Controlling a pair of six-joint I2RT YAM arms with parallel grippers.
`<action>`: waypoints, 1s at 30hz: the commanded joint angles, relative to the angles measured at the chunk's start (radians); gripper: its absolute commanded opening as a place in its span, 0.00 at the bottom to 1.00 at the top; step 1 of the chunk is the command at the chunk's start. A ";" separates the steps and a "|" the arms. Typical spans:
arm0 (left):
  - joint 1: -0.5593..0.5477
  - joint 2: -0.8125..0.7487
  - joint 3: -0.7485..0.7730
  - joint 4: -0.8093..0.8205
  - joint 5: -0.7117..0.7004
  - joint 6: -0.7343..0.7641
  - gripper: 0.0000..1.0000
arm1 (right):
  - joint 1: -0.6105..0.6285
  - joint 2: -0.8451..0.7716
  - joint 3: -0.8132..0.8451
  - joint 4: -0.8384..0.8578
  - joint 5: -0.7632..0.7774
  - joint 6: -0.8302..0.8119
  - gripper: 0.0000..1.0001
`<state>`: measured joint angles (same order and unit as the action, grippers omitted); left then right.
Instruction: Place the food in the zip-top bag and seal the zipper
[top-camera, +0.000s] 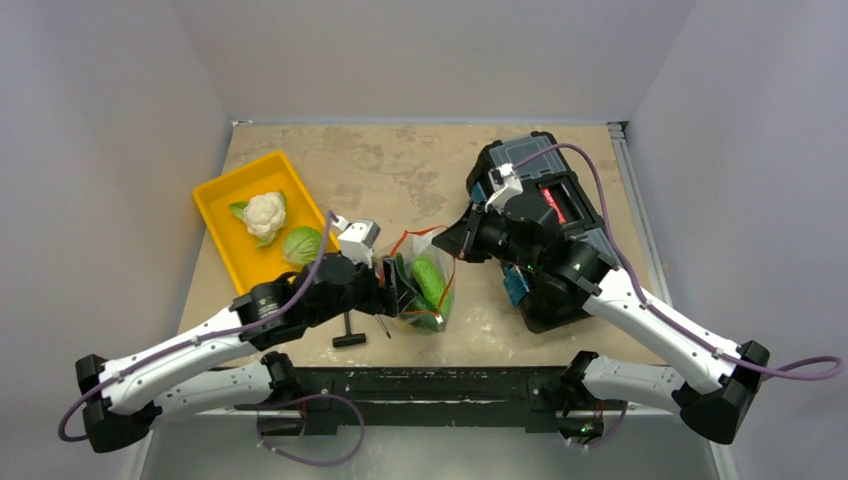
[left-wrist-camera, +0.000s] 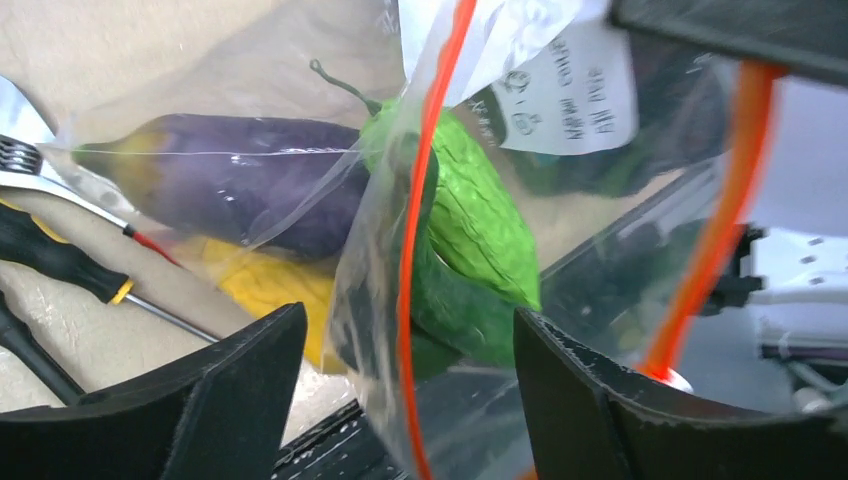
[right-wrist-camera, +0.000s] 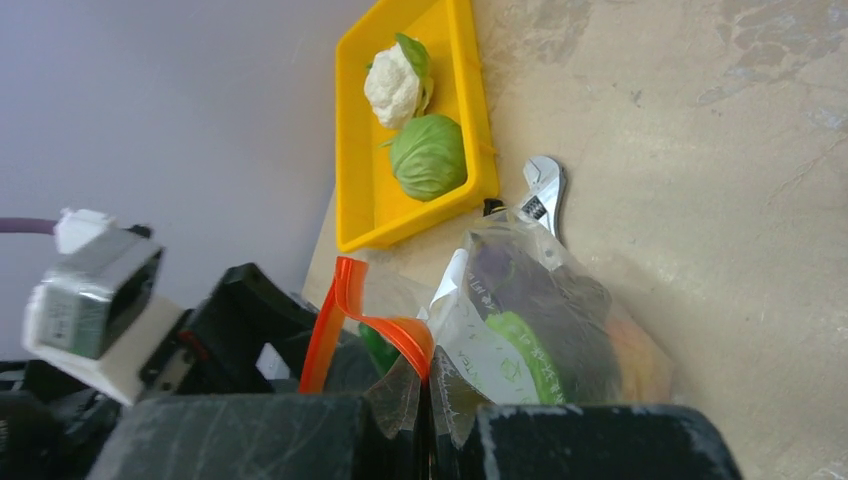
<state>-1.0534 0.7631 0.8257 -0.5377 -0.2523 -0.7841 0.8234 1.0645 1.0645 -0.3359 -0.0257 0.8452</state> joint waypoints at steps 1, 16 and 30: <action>0.012 0.096 0.014 0.091 0.087 0.006 0.67 | -0.001 -0.017 0.049 0.056 -0.035 -0.022 0.00; 0.132 0.267 0.039 0.270 0.201 -0.166 0.07 | 0.004 0.049 0.033 -0.094 -0.145 -0.338 0.01; 0.153 0.306 0.017 0.335 0.165 -0.366 0.00 | 0.122 -0.121 -0.093 -0.270 0.134 -0.551 0.77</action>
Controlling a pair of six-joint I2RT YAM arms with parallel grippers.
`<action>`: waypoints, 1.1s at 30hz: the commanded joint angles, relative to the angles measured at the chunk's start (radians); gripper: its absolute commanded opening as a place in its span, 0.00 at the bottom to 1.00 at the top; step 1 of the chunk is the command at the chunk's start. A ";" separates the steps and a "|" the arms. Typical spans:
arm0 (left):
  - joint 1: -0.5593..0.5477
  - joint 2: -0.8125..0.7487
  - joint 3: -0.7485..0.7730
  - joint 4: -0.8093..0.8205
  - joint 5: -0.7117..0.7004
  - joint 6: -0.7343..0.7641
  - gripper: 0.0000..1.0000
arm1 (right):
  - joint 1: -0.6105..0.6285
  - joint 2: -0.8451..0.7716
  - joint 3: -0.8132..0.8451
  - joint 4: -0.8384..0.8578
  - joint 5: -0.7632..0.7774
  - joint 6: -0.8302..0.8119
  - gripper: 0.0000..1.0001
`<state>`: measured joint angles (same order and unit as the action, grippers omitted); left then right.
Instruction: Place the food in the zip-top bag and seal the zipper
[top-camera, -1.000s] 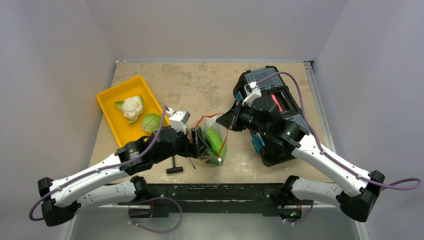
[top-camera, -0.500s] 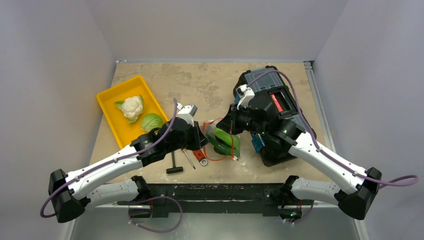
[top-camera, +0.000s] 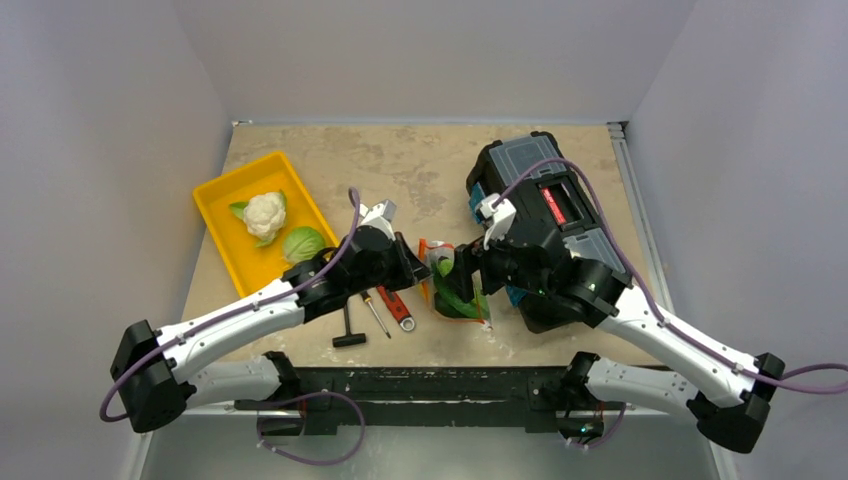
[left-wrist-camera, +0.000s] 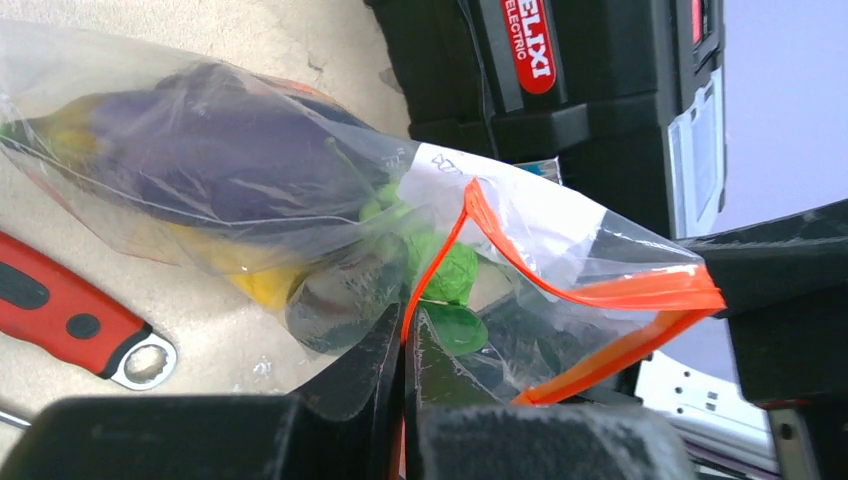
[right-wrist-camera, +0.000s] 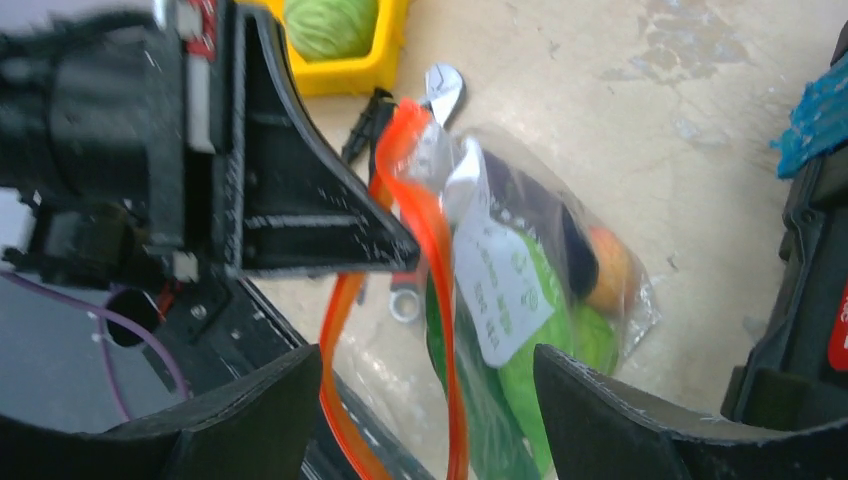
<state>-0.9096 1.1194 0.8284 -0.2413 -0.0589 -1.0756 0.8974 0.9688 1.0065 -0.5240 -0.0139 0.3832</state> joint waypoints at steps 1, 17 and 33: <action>0.010 -0.061 0.022 0.024 -0.039 -0.084 0.00 | 0.085 -0.035 -0.045 -0.092 0.155 -0.083 0.78; 0.022 -0.070 0.157 -0.140 -0.140 -0.119 0.00 | 0.389 -0.022 -0.111 0.048 0.508 -0.105 0.94; 0.077 -0.064 0.201 -0.188 -0.091 -0.027 0.00 | 0.585 0.286 0.048 -0.023 0.907 0.093 0.56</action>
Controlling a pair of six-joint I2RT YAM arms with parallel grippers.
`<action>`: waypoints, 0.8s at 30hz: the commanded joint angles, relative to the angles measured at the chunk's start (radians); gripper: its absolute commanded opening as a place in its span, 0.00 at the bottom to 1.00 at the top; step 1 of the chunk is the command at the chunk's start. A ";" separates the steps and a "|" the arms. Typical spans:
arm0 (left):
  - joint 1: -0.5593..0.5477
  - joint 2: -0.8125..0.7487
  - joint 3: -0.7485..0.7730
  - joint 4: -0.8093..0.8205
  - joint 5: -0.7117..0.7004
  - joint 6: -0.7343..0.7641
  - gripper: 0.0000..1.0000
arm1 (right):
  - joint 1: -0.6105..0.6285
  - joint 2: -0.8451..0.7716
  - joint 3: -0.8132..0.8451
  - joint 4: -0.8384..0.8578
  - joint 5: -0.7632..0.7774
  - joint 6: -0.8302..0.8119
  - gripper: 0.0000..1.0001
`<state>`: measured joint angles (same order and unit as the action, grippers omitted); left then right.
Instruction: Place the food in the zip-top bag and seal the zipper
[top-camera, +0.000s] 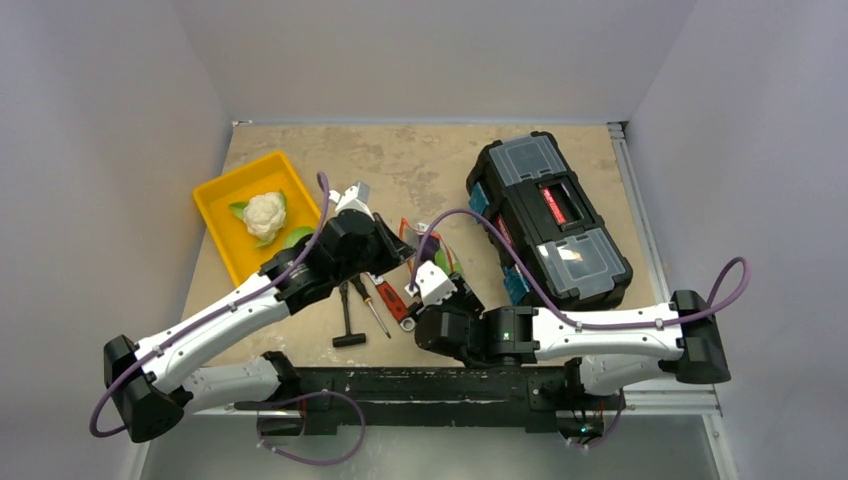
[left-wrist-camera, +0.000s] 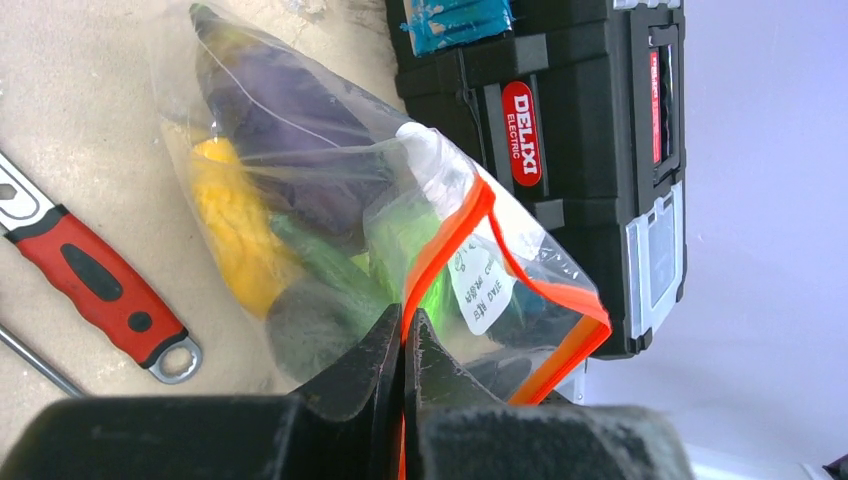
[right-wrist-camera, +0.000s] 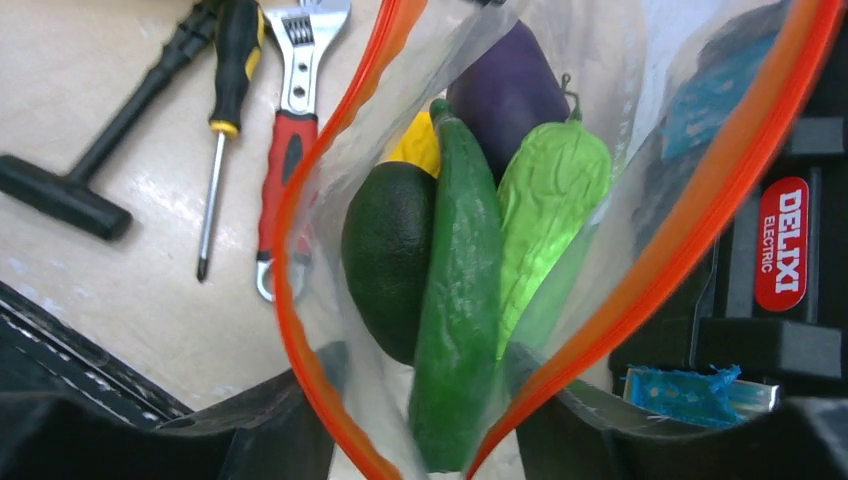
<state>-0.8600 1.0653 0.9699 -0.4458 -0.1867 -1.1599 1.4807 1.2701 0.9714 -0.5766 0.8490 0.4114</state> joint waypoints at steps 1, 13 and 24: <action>0.037 -0.018 0.057 0.010 0.049 0.071 0.00 | 0.001 -0.020 0.084 0.046 0.033 0.068 0.48; 0.164 -0.088 0.060 0.035 0.331 0.269 0.66 | -0.130 -0.058 0.103 0.129 -0.169 0.247 0.00; 0.199 -0.238 0.133 -0.021 0.489 0.558 0.82 | -0.272 -0.084 0.256 0.067 -0.358 0.399 0.00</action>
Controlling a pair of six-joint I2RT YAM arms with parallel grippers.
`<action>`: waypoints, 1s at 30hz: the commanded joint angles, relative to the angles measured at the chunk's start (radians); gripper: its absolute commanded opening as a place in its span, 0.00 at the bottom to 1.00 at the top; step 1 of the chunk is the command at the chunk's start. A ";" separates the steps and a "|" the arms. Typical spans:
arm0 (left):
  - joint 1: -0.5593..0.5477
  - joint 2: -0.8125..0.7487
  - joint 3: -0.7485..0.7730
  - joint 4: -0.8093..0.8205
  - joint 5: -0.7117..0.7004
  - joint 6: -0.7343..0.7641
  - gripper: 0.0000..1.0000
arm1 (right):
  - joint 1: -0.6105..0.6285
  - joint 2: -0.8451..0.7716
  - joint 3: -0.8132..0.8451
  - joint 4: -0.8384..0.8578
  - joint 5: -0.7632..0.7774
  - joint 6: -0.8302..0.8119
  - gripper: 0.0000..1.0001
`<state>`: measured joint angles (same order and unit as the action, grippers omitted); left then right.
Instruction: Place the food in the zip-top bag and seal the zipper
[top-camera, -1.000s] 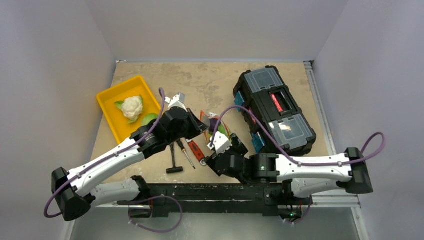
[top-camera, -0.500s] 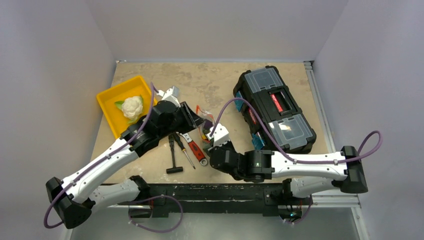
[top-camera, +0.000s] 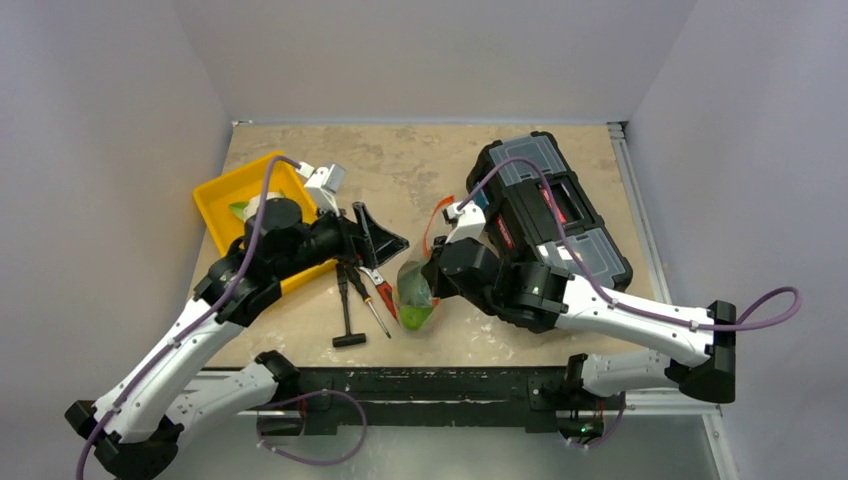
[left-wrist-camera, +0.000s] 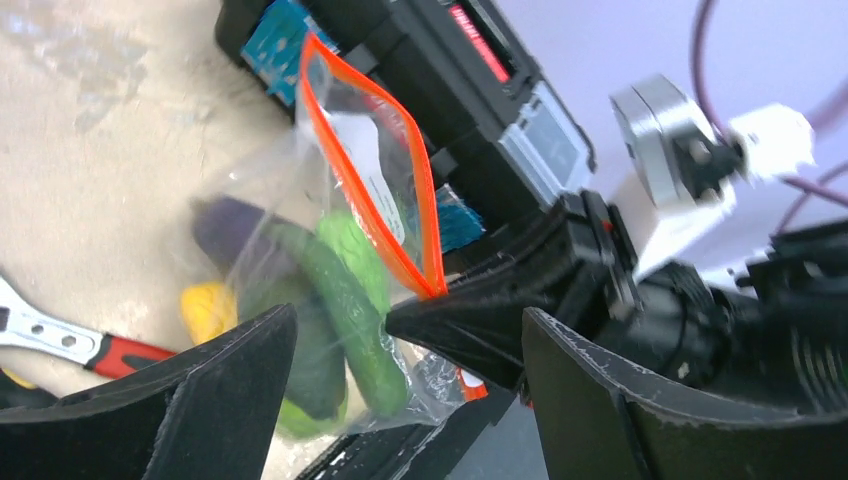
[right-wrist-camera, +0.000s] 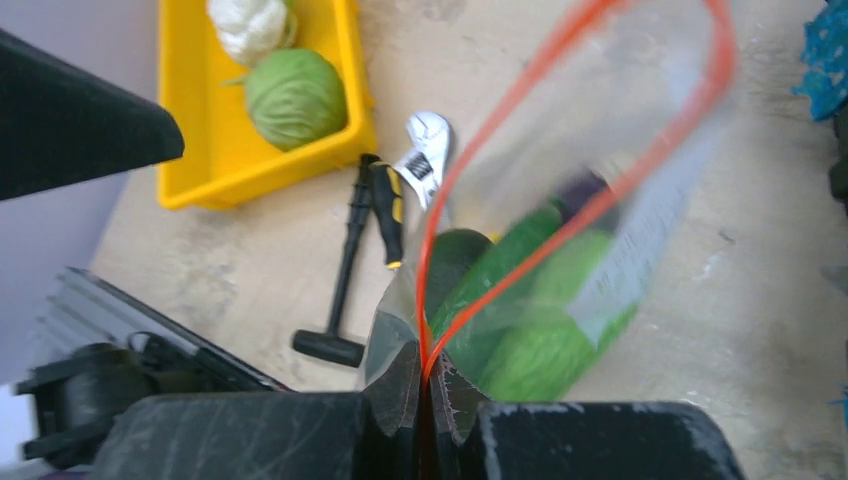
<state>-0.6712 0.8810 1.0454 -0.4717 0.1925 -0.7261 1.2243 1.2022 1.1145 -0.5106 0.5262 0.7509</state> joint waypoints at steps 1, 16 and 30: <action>0.009 -0.062 0.054 0.010 0.137 0.134 0.83 | -0.020 -0.012 0.133 -0.017 -0.017 0.064 0.00; -0.429 -0.134 -0.256 0.332 -0.239 0.774 0.80 | -0.115 0.088 0.228 -0.100 -0.023 0.358 0.00; -0.625 0.045 -0.529 1.003 -0.574 1.156 0.53 | -0.139 0.073 0.218 -0.123 -0.038 0.415 0.00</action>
<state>-1.2430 0.8627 0.5232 0.2626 -0.2150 0.2855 1.0851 1.3140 1.2808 -0.6556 0.4938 1.1206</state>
